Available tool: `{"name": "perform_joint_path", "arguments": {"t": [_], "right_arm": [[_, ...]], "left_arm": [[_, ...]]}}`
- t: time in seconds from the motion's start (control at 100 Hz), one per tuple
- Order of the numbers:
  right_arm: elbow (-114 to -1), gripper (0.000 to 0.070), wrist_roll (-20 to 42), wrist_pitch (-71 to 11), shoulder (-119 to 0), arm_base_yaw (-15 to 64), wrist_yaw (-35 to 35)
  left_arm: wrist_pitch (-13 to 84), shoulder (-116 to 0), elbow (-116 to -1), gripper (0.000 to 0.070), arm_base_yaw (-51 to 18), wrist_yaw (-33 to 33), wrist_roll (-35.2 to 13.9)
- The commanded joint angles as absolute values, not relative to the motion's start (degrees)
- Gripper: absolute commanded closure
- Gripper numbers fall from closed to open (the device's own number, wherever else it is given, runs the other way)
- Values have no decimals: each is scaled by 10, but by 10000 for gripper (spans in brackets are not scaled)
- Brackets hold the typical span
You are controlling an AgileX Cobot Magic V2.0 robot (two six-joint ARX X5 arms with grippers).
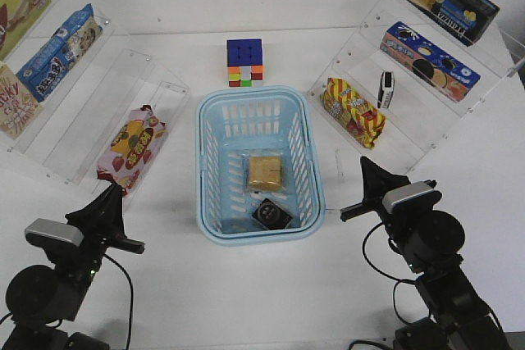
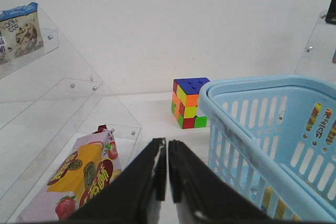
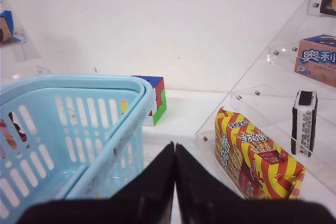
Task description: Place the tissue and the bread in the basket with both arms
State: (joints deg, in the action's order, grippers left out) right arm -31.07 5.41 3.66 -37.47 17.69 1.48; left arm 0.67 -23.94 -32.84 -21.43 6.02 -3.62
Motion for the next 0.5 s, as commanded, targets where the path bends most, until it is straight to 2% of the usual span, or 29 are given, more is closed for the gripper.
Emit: {"name": "perform_joint_path", "arguments": {"t": [0.0, 0.11, 0.26, 0.49], "right_arm": [[-316, 699, 60, 43, -375, 180, 15], [-316, 699, 60, 43, -375, 180, 15], [-316, 699, 60, 43, -375, 180, 15], [-316, 699, 60, 43, -375, 180, 15]], "left_arm": [[5, -230, -335, 699, -216, 63, -22], [9, -216, -292, 699, -192, 105, 6], [-60, -165, -187, 699, -126, 100, 21], [-65, -79, -79, 699, -47, 28, 19]]}}
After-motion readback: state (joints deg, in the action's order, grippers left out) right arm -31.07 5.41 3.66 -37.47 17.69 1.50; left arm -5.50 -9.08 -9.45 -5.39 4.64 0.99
